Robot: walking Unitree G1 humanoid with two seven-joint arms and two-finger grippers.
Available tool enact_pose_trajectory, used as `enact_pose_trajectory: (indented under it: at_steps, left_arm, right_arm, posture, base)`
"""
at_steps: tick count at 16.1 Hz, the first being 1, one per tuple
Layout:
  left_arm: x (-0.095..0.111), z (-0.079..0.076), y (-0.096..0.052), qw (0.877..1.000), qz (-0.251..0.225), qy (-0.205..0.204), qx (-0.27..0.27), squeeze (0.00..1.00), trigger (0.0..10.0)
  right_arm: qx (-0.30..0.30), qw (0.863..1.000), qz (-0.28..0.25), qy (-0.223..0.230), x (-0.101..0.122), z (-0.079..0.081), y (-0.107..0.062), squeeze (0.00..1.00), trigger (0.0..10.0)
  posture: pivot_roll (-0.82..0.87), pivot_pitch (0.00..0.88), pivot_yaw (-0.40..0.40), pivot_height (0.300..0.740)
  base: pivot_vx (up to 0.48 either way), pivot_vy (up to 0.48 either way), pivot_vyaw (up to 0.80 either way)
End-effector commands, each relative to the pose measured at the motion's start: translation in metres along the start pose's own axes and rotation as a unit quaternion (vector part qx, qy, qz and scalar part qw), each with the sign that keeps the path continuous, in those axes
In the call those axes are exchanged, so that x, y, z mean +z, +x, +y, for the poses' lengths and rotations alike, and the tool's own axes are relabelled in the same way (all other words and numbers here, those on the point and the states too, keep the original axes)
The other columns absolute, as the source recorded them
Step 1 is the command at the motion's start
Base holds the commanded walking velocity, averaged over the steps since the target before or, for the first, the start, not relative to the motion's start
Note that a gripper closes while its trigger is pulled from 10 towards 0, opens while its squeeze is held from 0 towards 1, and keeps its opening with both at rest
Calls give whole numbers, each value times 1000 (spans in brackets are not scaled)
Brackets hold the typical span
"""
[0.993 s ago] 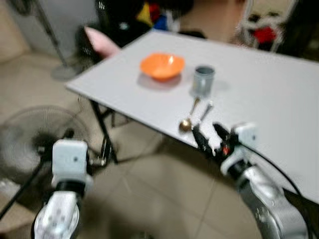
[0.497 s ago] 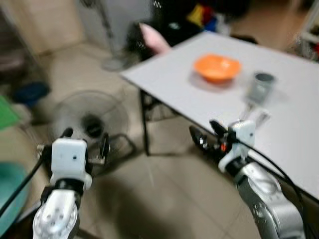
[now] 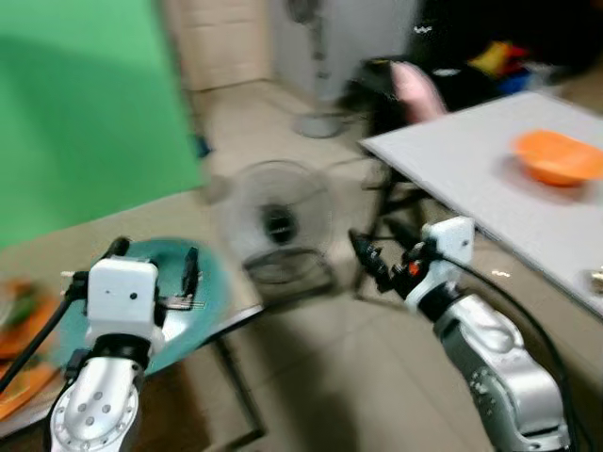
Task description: Setting the table
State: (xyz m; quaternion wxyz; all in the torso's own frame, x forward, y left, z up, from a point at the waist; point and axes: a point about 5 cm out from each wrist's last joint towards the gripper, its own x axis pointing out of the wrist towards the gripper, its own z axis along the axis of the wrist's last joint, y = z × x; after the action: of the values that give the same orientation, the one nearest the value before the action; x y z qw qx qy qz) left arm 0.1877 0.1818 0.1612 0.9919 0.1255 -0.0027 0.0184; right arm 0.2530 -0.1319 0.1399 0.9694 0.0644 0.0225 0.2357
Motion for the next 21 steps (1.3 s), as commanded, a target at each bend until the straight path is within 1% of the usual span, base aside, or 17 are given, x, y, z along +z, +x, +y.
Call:
enact_pose_trajectory:
  at_steps: [1, 2, 3, 4, 7, 9, 10, 11, 12, 13, 14, 15, 16, 19, 20, 21]
  left_arm:
    - [0, -1, 0, 1000, 4, 2, -2, 0, 10000]
    - [0, 1, 0, 1000, 3, -4, 8, 0, 10000]
    - [3, 2, 0, 1000, -1, -11, 12, 0, 10000]
    - [4, 3, 1, 1000, -3, -15, 15, 0, 10000]
    - [4, 2, 4, 1000, -1, -4, 6, 0, 10000]
    - [5, 1, 7, 1000, -1, -5, 1, 0, 10000]
    - [6, -1, 8, 1000, -3, -11, -13, 0, 10000]
    - [5, -7, 8, 998, 4, -20, -54, 0, 10000]
    - [4, -11, 8, 996, 10, -28, -81, 0, 10000]
    - [3, -16, 7, 992, 16, -35, -118, 0, 10000]
    - [3, -20, 5, 988, 19, -38, -149, 0, 10000]
    - [2, -22, 3, 985, 24, -36, -170, 0, 10000]
    - [1, -25, -1, 978, 32, -35, -202, 0, 10000]
    - [0, -27, -6, 972, 39, -34, -231, 0, 10000]
    - [0, -27, -8, 970, 41, -35, -239, 0, 10000]
    - [-1, -26, -12, 965, 47, -39, -255, 0, 10000]
  right_arm:
    - [-9, 1000, 8, 10, -3, -5, 0, 0, 10000]
    - [-13, 1000, 15, 25, -4, -5, 0, 0, 10000]
    - [-22, 999, 20, 46, -4, -6, 3, 0, 10000]
    - [-27, 998, 28, 58, -4, -8, 7, 0, 10000]
    - [-21, 996, 54, 66, -6, -7, 15, 0, 10000]
    - [-27, 994, 73, 79, -6, -8, 21, 0, 10000]
    - [-36, 991, 89, 91, -7, -10, 26, 0, 10000]
    - [-39, 983, 119, 132, -9, -12, 32, 0, 10000]
    - [-28, 978, 138, 153, -12, -12, 35, 0, 10000]
    - [-21, 969, 166, 184, -17, -13, 38, 1000, 10000]
    - [-20, 960, 189, 207, -21, -14, 40, 1000, 10000]
    - [-21, 954, 196, 224, -22, -16, 41, 1000, 10000]
    - [-13, 946, 202, 253, -23, -18, 44, 1000, 10000]
    - [7, 932, 208, 298, -19, -18, 47, 1000, 10000]
    - [18, 927, 210, 309, -18, -16, 48, 1000, 10000]
    - [43, 920, 215, 325, -16, -11, 51, 1000, 10000]
  posture:
    - [8, 0, 58, 740]
    - [8, 0, 58, 740]
    - [8, 0, 55, 740]
    - [10, 0, 54, 740]
    - [12, 0, 55, 740]
    - [9, 0, 57, 740]
    - [7, 0, 57, 740]
    - [4, 0, 58, 740]
    - [0, 0, 59, 740]
    - [-3, 0, 59, 740]
    - [-4, 0, 57, 740]
    - [-4, 0, 51, 740]
    - [-2, 0, 45, 740]
    - [-2, 0, 41, 740]
    - [-2, 0, 38, 740]
    - [-3, 0, 32, 740]
  base:
    - [0, 319, 800]
    - [0, 0, 800]
    - [0, 0, 0]
    - [0, 0, 0]
    - [0, 0, 0]
    - [0, 0, 0]
    - [0, 0, 0]
    - [0, 0, 0]
    - [0, 0, 0]
    - [0, 0, 0]
    - [0, 0, 0]
    - [0, 0, 0]
    - [0, 0, 0]
    - [0, 0, 0]
    - [0, 0, 0]
    - [0, 0, 0]
